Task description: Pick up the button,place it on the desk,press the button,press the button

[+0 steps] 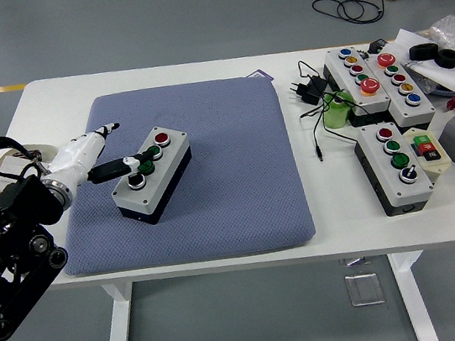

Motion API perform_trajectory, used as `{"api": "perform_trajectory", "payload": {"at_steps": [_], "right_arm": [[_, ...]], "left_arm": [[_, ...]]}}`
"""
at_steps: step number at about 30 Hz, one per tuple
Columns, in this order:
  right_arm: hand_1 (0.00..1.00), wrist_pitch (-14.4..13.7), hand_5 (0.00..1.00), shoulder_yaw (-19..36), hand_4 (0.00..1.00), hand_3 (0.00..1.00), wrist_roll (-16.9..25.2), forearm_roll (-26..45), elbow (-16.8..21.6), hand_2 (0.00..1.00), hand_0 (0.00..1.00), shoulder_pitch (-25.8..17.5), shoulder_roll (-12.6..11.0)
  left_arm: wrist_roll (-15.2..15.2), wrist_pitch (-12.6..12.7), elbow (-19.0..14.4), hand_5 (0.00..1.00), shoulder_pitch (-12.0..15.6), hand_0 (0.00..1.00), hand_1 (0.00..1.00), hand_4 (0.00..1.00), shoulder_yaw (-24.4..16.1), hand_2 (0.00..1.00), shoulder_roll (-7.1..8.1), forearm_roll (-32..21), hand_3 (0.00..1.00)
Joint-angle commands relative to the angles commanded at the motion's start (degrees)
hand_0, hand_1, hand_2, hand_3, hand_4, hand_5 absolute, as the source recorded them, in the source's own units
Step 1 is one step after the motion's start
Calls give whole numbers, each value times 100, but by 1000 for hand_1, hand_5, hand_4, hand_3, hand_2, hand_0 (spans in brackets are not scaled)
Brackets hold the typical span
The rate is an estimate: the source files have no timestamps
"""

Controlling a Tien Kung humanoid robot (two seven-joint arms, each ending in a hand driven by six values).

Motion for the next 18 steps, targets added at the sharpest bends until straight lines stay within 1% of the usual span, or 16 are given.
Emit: {"api": "perform_trajectory", "payload": {"at_steps": [2,5,6,7,10,13,14,18], "right_arm": [[457,-1,235,-2,307,565,1,3,0,618,642,3,-1],[457,-1,235,-3,307,565,-1,7,0,618,642,6,-2],[457,0,235,-5,307,565,-1,6,0,618,642,11,-4],[453,0,235,-7,309,565,-2,5,0,618,642,14,-6],[453,-5,235,-10,309,565,-2,16,0,618,642,17,-7],[453,-6,235,-11,309,565,-2,19,0,618,642,22,-9],[452,-5,235,-3,309,565,-3,5,0,618,641,23,-9],[452,-3,235,4,309,565,-3,-8,0,618,641,25,-10]], "left_arm": [[127,-74,-63,997,-5,998,998,998,64,998,-22,-8,998],[219,-86,-69,997,-26,998,998,998,112,998,-53,63,998],[232,-37,-55,997,-33,998,998,998,142,998,-63,80,998],[232,12,-45,970,-36,981,998,998,166,998,-69,82,998],[253,59,-13,970,-26,981,998,998,185,998,-99,123,998],[289,51,-8,970,-24,981,998,998,223,998,-117,125,998],[318,39,-11,959,-30,921,998,998,250,998,-131,130,998],[354,27,-15,959,-43,921,998,998,300,998,-162,93,998]]}}
